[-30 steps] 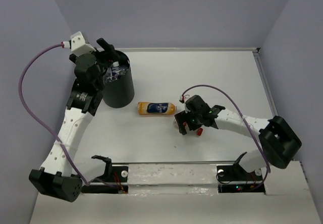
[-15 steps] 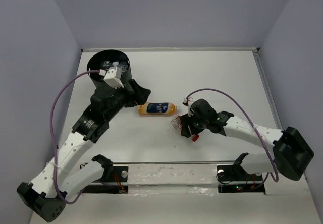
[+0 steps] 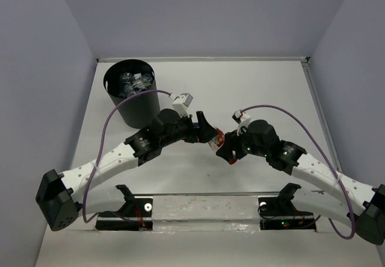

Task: Put the plastic bottles in the bin

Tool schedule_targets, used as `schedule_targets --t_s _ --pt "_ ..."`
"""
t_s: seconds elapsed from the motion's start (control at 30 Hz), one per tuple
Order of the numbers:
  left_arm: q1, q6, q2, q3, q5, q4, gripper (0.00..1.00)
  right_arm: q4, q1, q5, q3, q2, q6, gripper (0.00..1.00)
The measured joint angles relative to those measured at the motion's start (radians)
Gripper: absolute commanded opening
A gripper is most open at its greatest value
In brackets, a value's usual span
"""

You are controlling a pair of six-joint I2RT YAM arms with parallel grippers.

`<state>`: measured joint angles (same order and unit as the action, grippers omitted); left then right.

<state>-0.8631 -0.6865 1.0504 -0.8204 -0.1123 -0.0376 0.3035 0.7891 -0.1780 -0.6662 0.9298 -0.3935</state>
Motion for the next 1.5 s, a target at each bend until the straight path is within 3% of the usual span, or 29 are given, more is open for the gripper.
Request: schedule_targets --t_s 0.23,0.33,0.37,0.43,0.47,0.53,0.6,0.73,0.9,1.07,1.27,1.5 --pt "-0.027 -0.018 0.166 0.000 -0.007 -0.105 0.97 -0.015 0.000 -0.008 0.000 -0.048 -0.012 0.35" --pt "-0.033 -0.027 0.196 0.000 -0.005 -0.122 0.72 -0.021 0.000 -0.007 0.000 -0.077 -0.018 0.35" --pt "-0.035 -0.034 0.202 0.000 -0.005 -0.136 0.54 -0.018 0.000 -0.006 0.001 -0.090 -0.019 0.35" --pt "-0.037 -0.042 0.203 0.000 0.001 -0.172 0.37 -0.019 0.000 -0.002 0.005 -0.110 -0.023 0.39" --pt "-0.039 -0.040 0.201 0.000 0.007 -0.182 0.33 -0.022 0.000 0.000 0.007 -0.114 -0.024 0.44" --pt "-0.039 -0.048 0.197 0.000 0.010 -0.191 0.29 -0.025 0.000 0.002 0.008 -0.121 -0.026 0.64" --pt "-0.039 -0.050 0.192 0.000 0.020 -0.194 0.29 -0.029 0.000 0.002 0.009 -0.127 -0.029 0.81" --pt "-0.032 -0.039 0.161 -0.001 0.058 -0.167 0.28 -0.026 0.000 0.000 0.013 -0.159 -0.037 0.92" --pt "0.068 0.006 0.090 -0.064 0.118 -0.061 0.24 -0.027 0.000 -0.019 0.021 -0.235 -0.033 0.93" --pt "0.294 0.067 0.012 -0.229 0.173 0.031 0.25 -0.025 0.000 -0.029 0.051 -0.256 -0.029 0.92" --pt "0.532 0.178 0.013 -0.491 0.344 0.092 0.28 -0.024 0.000 -0.029 0.077 -0.188 -0.020 0.92" --pt "0.659 0.297 0.097 -0.562 0.540 0.107 0.30 -0.047 0.000 -0.032 0.048 -0.041 0.047 0.92"
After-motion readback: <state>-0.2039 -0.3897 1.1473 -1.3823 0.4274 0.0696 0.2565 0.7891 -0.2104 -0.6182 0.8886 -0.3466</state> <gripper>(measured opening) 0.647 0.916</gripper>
